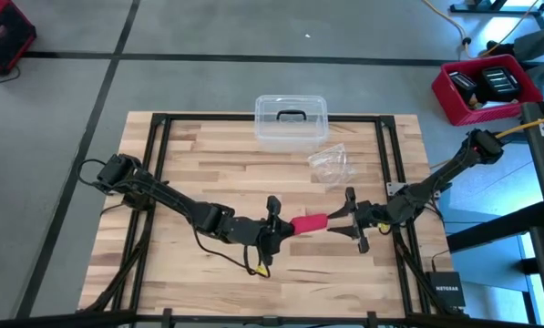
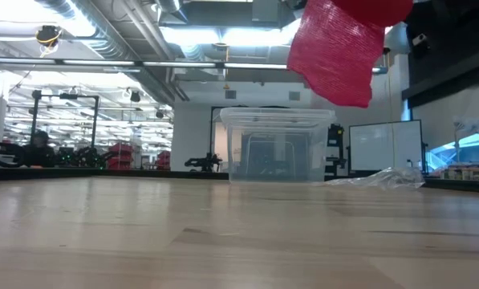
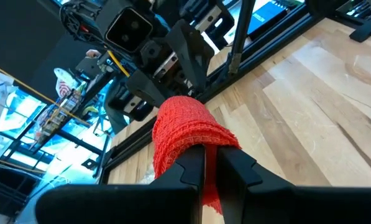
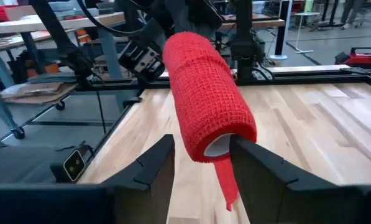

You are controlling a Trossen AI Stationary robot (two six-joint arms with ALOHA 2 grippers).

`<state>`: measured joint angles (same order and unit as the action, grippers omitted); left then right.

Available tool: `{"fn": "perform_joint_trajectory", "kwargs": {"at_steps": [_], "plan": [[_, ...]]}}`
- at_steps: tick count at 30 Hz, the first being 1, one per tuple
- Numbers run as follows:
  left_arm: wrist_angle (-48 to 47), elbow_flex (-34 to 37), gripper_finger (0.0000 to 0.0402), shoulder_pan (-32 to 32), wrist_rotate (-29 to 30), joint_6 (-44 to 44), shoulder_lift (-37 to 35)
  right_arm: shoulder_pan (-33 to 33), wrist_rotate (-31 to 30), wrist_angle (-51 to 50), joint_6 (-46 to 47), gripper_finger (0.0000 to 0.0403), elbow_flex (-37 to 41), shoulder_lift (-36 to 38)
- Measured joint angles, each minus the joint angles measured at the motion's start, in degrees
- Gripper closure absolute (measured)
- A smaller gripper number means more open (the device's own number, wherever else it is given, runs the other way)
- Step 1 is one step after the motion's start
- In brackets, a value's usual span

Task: Roll bandage
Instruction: Roll the red bandage

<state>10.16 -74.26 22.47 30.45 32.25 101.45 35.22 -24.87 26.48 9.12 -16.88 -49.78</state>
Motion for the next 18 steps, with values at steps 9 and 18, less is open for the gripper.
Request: {"fn": "perform_joint_trajectory", "kwargs": {"at_steps": [9,18], "plan": [[-0.3,0.0,0.0384,0.0,0.0,0.0,0.1,0.0,-1.3,1.7,1.2,0.0244,0.0,-5.8],[0.1,0.0,0.0384,0.2,0.0,-0.1,0.1,0.0,0.5,9.3,-1.9,0.0244,0.0,-6.2]]}}
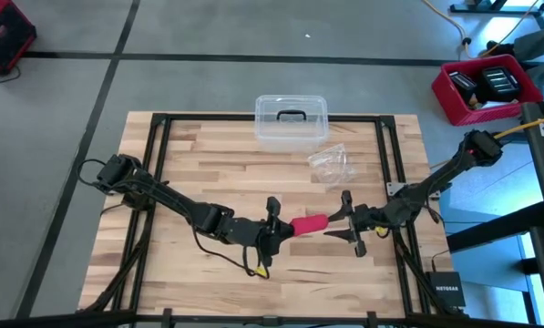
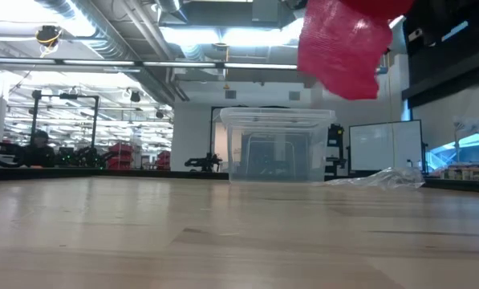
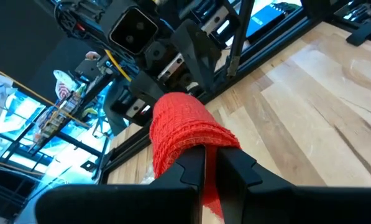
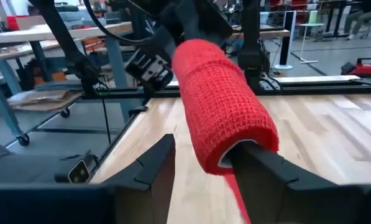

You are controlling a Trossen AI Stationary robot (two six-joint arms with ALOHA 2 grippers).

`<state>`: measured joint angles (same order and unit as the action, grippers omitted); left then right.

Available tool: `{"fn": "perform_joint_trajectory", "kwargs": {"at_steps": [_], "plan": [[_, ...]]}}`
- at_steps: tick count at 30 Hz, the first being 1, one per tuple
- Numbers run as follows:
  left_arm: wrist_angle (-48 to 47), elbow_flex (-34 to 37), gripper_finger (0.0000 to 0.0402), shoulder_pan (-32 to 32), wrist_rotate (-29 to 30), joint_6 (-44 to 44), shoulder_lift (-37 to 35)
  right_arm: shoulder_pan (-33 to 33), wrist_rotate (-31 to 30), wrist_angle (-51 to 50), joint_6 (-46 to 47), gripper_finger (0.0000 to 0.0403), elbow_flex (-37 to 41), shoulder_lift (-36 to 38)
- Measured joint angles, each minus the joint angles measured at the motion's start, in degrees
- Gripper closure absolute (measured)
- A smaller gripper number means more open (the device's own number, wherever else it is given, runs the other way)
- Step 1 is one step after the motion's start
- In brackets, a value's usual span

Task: Roll bandage
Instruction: Roll the red bandage

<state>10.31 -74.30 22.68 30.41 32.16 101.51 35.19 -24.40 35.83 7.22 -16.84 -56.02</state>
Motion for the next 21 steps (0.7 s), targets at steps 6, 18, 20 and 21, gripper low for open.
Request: {"fn": "perform_joint_trajectory", "kwargs": {"at_steps": [6,18,20,21], "plan": [[-0.7,0.0,0.0384,0.0,0.4,-0.3,0.0,-2.4,-1.3,1.4,-0.1,0.0250,0.0,-2.3],[-2.9,0.0,0.0384,0.4,0.0,-1.1,0.0,-3.7,3.2,3.0,-4.6,0.0383,0.0,-4.6],[-3.0,0.0,0.0384,0.7,1.9,-1.6,-0.1,-3.7,2.5,3.0,-4.3,0.0370,0.0,-4.6],[-3.5,0.0,0.0384,1.1,3.3,-1.8,-0.3,-3.7,2.4,3.2,-4.3,0.0368,0.0,-4.6]]}}
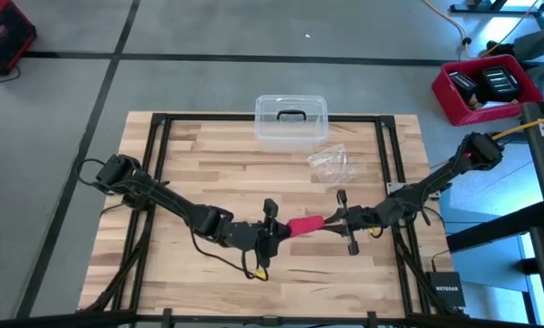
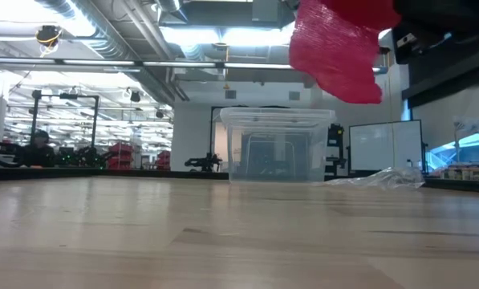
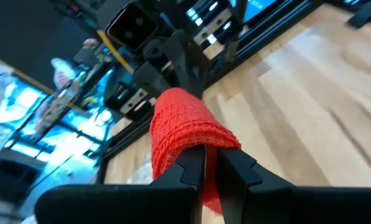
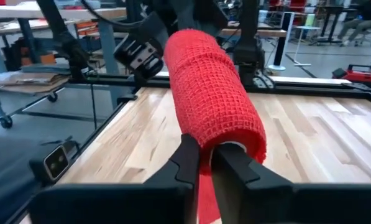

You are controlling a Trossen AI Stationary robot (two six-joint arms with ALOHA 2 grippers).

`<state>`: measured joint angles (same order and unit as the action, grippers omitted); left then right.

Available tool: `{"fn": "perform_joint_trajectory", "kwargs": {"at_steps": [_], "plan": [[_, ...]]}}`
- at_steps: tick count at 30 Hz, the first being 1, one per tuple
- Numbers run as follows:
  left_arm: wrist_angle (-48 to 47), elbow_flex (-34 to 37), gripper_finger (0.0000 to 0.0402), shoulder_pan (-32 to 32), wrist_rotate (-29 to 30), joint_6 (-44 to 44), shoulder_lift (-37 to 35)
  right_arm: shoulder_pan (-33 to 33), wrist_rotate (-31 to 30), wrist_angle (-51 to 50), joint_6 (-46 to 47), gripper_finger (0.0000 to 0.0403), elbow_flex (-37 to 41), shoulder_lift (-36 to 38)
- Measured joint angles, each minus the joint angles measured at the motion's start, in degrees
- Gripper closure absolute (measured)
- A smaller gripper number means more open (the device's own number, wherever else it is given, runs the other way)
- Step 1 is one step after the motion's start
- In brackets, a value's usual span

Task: Roll bandage
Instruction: Roll the red bandage

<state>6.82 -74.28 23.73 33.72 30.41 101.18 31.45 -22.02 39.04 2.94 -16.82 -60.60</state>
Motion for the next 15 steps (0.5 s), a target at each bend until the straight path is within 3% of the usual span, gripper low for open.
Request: {"fn": "perform_joint_trajectory", "kwargs": {"at_steps": [6,15], "plan": [[-3.6,-0.1,0.0384,2.2,4.7,-1.9,-2.4,-0.1,-0.2,0.4,-0.2,0.0391,-0.3,2.5],[-10.8,0.0,0.0384,4.8,5.2,-4.9,-4.4,0.1,0.5,0.1,0.6,0.0392,-0.1,3.3]]}}
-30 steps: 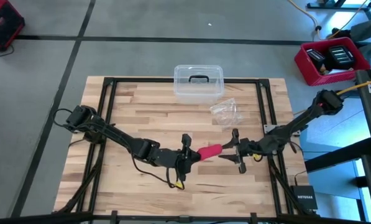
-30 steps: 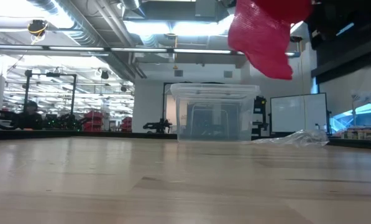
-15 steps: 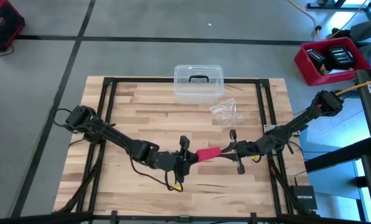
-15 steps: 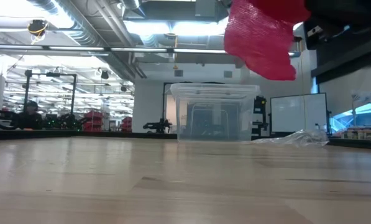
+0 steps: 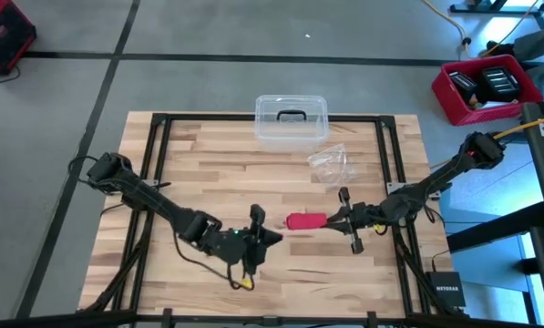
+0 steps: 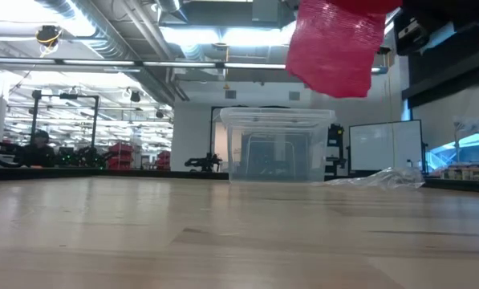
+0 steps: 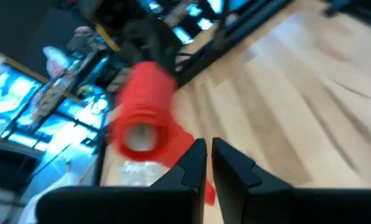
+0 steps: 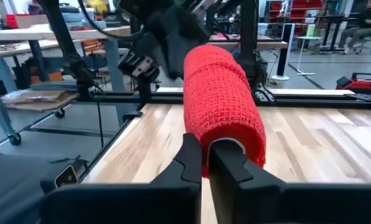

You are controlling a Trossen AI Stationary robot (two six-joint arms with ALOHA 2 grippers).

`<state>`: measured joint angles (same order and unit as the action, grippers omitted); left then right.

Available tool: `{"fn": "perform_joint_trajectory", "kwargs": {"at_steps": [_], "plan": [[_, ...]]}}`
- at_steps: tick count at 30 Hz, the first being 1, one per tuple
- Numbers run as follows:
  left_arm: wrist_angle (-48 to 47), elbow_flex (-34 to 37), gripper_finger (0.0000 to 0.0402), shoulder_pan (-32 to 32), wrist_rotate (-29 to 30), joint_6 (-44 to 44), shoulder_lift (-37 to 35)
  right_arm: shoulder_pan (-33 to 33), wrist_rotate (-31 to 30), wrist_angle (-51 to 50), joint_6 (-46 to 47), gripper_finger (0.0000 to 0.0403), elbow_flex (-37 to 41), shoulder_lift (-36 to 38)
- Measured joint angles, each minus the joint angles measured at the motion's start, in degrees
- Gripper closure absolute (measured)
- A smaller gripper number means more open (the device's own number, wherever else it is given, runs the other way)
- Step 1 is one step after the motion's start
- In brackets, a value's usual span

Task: Roll bandage
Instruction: Roll the red bandage

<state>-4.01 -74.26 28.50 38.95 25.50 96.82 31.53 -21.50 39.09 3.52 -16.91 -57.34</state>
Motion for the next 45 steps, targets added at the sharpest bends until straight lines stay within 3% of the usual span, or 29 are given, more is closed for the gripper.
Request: {"fn": "perform_joint_trajectory", "kwargs": {"at_steps": [5,12,20,27,33,41,45], "plan": [[-2.4,0.0,0.0384,0.3,1.4,0.0,0.0,0.0,0.1,-0.6,0.7,0.0391,0.0,0.0],[-0.8,0.0,0.0384,1.8,4.2,0.5,-3.4,-0.1,0.6,-3.6,11.1,0.0390,0.0,-2.6],[-0.8,0.0,0.0384,-0.5,4.3,-1.5,-3.8,0.0,3.4,3.3,16.8,0.0386,-0.6,-10.6],[-1.4,0.0,0.0384,-0.8,4.3,-3.4,-3.8,0.8,5.4,3.6,25.8,0.0385,-3.9,-21.0],[-1.5,0.0,0.0384,-0.8,4.1,-4.3,-3.7,0.7,6.6,16.9,31.1,0.0383,-5.1,-27.4],[-1.5,0.0,0.0384,-0.9,4.1,-6.4,-3.7,-6.6,6.8,1.2,32.5,0.0382,-4.9,-28.0],[-1.0,0.4,0.0384,-1.5,3.5,-7.7,-3.7,-11.8,7.1,-2.9,28.3,0.0382,-4.9,-28.1]]}}
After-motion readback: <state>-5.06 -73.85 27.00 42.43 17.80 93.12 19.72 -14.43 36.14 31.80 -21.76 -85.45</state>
